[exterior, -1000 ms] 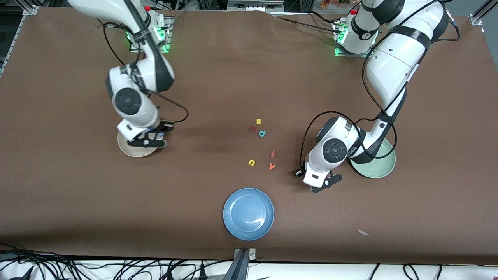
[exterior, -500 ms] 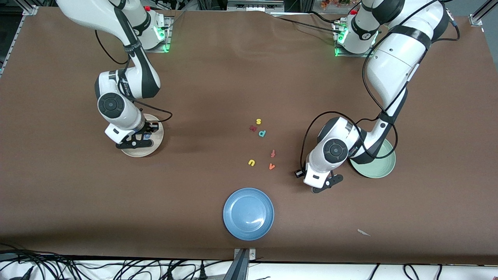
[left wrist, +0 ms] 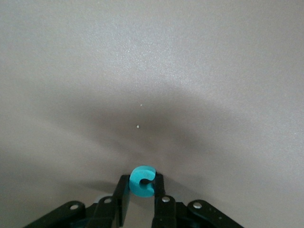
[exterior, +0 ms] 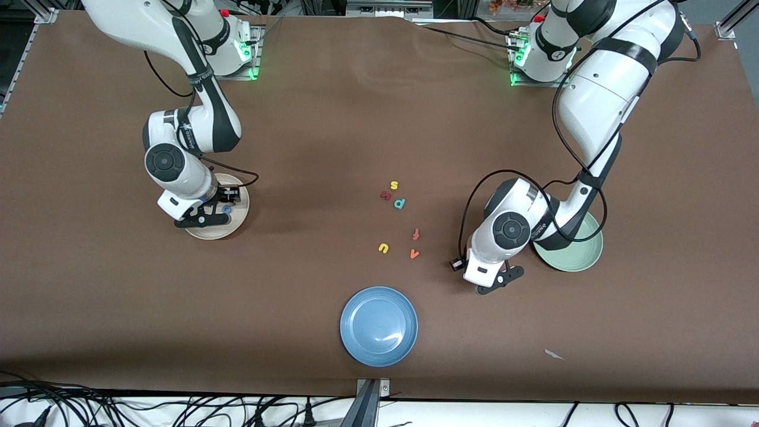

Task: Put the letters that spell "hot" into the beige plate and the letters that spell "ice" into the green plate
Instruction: 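Retract the right gripper while the left gripper carries the c to the green plate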

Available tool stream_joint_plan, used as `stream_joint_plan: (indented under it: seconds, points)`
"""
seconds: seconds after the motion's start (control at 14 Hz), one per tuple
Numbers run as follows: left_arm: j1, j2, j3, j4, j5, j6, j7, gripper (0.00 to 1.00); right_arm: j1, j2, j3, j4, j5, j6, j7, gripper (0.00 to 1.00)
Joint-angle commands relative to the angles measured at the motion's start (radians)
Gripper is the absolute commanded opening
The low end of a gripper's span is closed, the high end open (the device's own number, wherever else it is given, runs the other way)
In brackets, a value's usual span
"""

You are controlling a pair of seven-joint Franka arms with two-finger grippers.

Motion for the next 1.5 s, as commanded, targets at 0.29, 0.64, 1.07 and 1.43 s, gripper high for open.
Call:
stream_joint_plan:
  seconds: [0.29,0.64,1.07,1.43]
  points:
    - [-0.019,0.012,0.022,0.023,-0.007,0.01,-0.003,0.2,-0.001,-0.116,-0.061,0.094,0.022,-0.18,-0.037,0.99]
    - [0.001,-0.019,0.022,0.021,-0.001,-0.026,0.009,0.17,-0.001,-0.119,-0.117,0.3,0.02,-0.447,-0.097,0.99]
    - [0.082,-0.089,0.016,0.005,-0.002,-0.232,0.223,0.17,-0.001,-0.177,-0.215,0.325,0.022,-0.481,-0.217,0.99]
    - [0.171,-0.174,0.013,-0.066,-0.004,-0.297,0.43,0.17,-0.001,-0.231,-0.252,0.325,0.022,-0.487,-0.223,0.99]
